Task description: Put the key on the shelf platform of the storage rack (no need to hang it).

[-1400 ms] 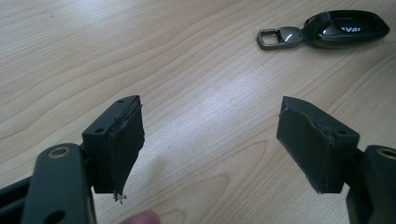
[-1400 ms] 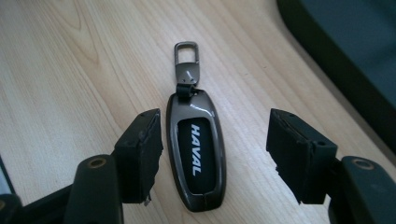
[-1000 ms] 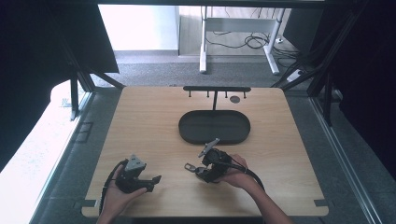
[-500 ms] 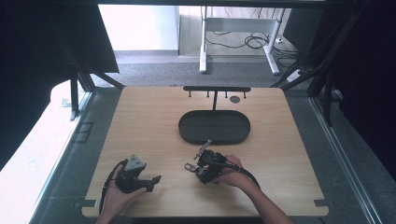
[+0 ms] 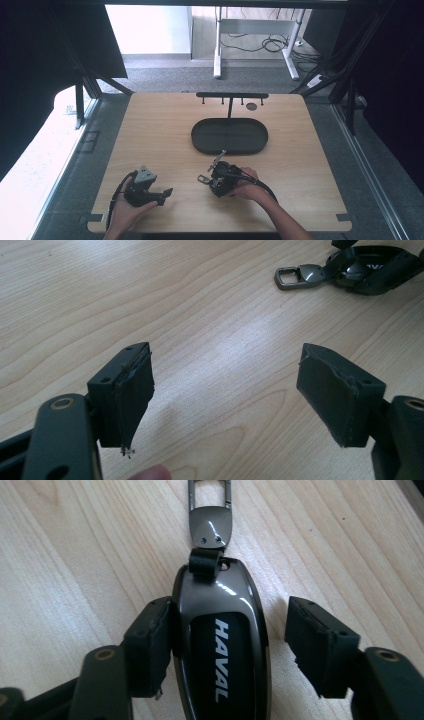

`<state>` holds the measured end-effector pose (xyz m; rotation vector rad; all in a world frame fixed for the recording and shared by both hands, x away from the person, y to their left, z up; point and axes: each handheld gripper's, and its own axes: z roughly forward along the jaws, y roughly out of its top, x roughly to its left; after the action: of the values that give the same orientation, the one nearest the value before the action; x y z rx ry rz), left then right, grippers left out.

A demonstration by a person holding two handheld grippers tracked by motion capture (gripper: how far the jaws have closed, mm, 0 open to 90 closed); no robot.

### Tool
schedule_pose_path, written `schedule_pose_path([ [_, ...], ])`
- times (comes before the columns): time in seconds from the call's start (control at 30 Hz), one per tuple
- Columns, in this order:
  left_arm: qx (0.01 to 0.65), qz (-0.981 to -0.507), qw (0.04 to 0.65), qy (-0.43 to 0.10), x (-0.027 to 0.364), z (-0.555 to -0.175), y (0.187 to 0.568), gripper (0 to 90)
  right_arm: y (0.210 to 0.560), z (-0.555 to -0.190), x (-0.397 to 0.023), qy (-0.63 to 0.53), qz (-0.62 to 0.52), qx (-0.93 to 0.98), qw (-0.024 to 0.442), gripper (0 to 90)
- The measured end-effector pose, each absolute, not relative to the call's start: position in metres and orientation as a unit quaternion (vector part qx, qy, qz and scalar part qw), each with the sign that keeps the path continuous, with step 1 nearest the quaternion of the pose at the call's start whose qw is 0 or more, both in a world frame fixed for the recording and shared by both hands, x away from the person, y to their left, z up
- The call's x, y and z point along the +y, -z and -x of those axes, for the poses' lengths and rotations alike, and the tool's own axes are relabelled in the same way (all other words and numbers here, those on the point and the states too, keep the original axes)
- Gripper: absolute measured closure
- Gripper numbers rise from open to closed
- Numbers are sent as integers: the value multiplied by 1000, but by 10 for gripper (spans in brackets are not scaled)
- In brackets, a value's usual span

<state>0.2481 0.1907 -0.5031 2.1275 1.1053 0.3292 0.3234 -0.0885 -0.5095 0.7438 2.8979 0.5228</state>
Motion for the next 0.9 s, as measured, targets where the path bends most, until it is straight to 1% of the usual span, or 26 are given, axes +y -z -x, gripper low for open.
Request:
schedule_pose_path([
  [0.03, 427, -822, 354, -127, 191, -248, 503, 232, 509, -324, -89, -173, -243, 953, 44, 429],
  [0.13, 427, -823, 353, -128, 190, -248, 503, 232, 509, -324, -89, -174, -241, 954, 44, 472],
  [0.33, 427, -823, 352, -127, 190, -248, 503, 232, 508, -327, -91, -174, -241, 954, 40, 484],
  [0.5, 428, -823, 352, -127, 190, -248, 503, 232, 507, -334, -95, -180, -254, 950, 13, 488],
  [0.67, 430, -822, 352, -127, 190, -248, 503, 231, 506, -337, -97, -180, -258, 949, 5, 490],
  [0.73, 429, -822, 352, -127, 190, -248, 503, 230, 505, -337, -98, -184, -261, 948, 8, 491],
  [0.8, 430, -822, 352, -128, 190, -248, 503, 230, 500, -341, -103, -209, -270, 940, -13, 491],
  [0.9, 429, -822, 351, -128, 190, -248, 504, 230, 495, -343, -107, -221, -273, 936, -23, 491],
])
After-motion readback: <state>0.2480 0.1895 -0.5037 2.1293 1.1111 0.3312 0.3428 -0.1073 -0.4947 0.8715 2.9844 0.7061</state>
